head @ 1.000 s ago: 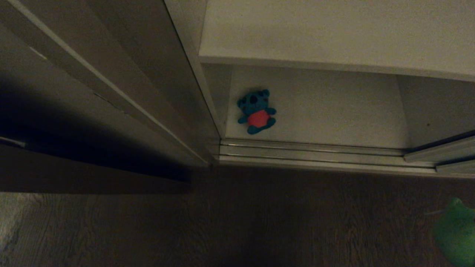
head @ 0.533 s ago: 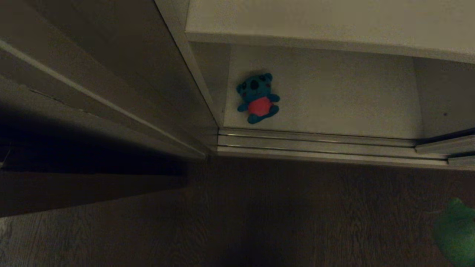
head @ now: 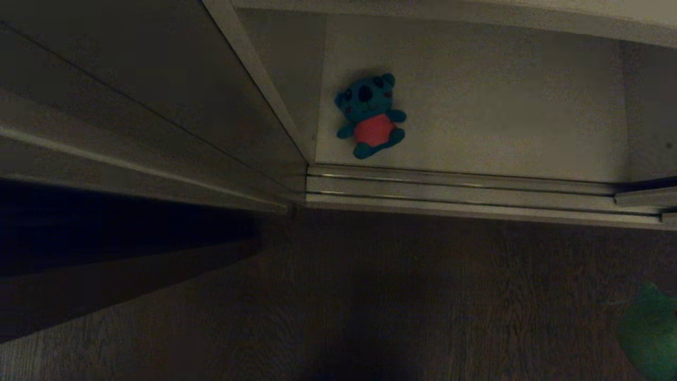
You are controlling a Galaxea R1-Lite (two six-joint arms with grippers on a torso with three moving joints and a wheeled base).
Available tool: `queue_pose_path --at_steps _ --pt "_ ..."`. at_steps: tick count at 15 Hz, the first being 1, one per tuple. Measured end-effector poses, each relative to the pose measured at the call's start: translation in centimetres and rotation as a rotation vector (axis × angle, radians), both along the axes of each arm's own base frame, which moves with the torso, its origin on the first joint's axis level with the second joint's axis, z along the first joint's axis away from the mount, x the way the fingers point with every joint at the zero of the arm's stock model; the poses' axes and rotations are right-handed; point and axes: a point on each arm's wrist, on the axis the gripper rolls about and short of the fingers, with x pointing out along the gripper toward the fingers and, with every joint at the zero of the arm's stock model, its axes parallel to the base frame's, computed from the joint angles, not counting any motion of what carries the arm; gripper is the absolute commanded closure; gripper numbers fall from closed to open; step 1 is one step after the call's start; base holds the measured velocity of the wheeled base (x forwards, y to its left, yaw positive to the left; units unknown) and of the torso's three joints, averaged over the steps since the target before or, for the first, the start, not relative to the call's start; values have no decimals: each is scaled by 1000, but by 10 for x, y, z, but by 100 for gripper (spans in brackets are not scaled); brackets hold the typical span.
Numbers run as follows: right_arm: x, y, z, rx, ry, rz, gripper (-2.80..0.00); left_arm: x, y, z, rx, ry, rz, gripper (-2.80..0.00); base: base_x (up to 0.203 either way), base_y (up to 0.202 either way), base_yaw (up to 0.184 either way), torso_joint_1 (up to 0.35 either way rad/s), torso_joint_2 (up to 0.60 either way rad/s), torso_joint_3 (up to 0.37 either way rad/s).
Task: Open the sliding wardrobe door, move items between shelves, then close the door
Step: Place the green doll on the lower shelf
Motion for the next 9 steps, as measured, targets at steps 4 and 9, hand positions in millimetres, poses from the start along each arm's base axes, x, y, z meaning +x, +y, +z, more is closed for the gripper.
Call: queue_pose_path --at_steps 4,9 --pt "0 0 0 0 0 0 0 0 0 0 -4 0 -1 0 0 0 0 2 3 -44" --pt "0 0 0 0 0 0 0 0 0 0 -4 -2 0 0 0 0 0 0 0 0"
